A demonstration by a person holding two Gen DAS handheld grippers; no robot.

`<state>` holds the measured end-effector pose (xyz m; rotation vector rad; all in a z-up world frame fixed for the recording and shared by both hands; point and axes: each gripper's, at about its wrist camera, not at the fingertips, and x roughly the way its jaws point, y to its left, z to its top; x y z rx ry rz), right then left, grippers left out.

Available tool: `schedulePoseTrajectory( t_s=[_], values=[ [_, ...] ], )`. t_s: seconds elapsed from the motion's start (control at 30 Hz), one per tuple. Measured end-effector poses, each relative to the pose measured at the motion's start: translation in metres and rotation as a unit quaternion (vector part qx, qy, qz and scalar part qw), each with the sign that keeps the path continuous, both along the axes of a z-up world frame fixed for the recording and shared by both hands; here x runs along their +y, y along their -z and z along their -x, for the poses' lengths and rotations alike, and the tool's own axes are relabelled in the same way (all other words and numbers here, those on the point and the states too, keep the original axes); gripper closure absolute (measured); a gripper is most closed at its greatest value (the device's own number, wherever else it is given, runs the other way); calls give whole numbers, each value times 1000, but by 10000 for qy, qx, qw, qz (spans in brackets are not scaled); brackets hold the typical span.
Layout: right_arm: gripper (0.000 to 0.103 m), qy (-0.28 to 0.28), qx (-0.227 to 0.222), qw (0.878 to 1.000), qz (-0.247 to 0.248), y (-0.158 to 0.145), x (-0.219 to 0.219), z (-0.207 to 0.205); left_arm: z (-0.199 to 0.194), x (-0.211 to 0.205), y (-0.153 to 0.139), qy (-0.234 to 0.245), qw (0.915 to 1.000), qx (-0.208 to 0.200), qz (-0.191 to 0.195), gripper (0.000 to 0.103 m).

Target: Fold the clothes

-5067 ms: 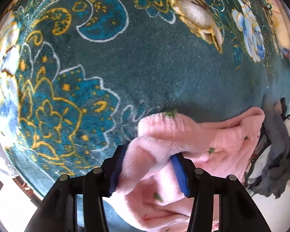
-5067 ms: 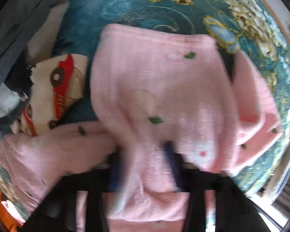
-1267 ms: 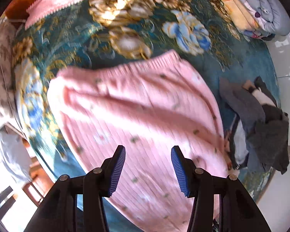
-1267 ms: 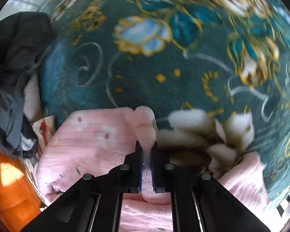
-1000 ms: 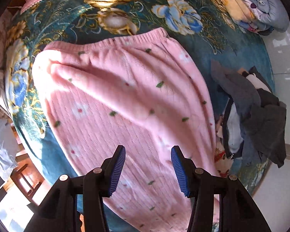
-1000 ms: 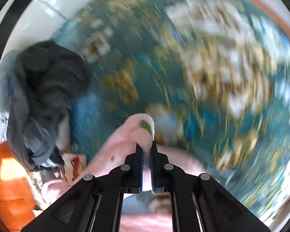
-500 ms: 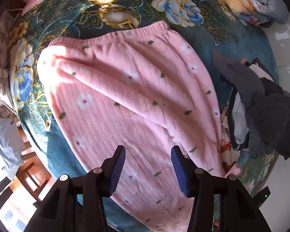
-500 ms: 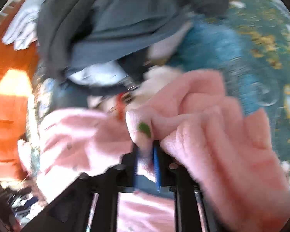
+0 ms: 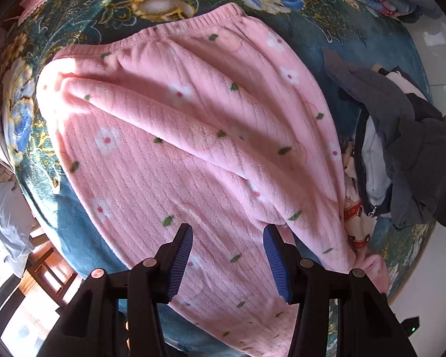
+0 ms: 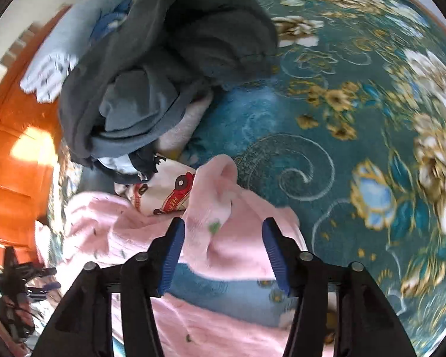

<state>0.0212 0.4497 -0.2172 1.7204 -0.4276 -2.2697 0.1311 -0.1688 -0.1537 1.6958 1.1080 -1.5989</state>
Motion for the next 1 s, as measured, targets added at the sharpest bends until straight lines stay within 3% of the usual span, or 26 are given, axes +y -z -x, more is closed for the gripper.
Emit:
schedulePoseTrajectory(
  t_s=[0.17,0.2,0.23,0.27,0.4,0.5,0.57,0.77,1.0],
  values=[
    [47,-144,-344,9992,162,29,-19,12,3,-3,-10,-18,9999,13,123,49],
    [57,-175,-363,9991,151,30,-23,12,3,-3,-12,-24,9999,14,149,49],
    [84,-141,-427,9989,117,30,-24,12,2,-4,-13,-54,9999,26,152,49],
    [93,-78,-505,9987,89,30,-24,12,2,-4,-14,-87,9998,39,153,49],
    [95,449,-330,9984,-94,5,25,14,6,-8,-21,-124,9995,157,237,49],
    [95,1087,26,9918,-677,-26,98,18,10,-16,-25,-161,9991,260,306,49],
    [95,1265,2,9891,-756,-31,136,24,12,-25,-24,-253,9986,323,330,49],
    [95,768,-385,9865,-1391,-1,120,20,29,-60,-11,-916,9931,714,129,49],
    [95,930,-631,9809,-1588,4,110,1,116,-112,30,-1603,9775,1332,-329,49]
  ],
)
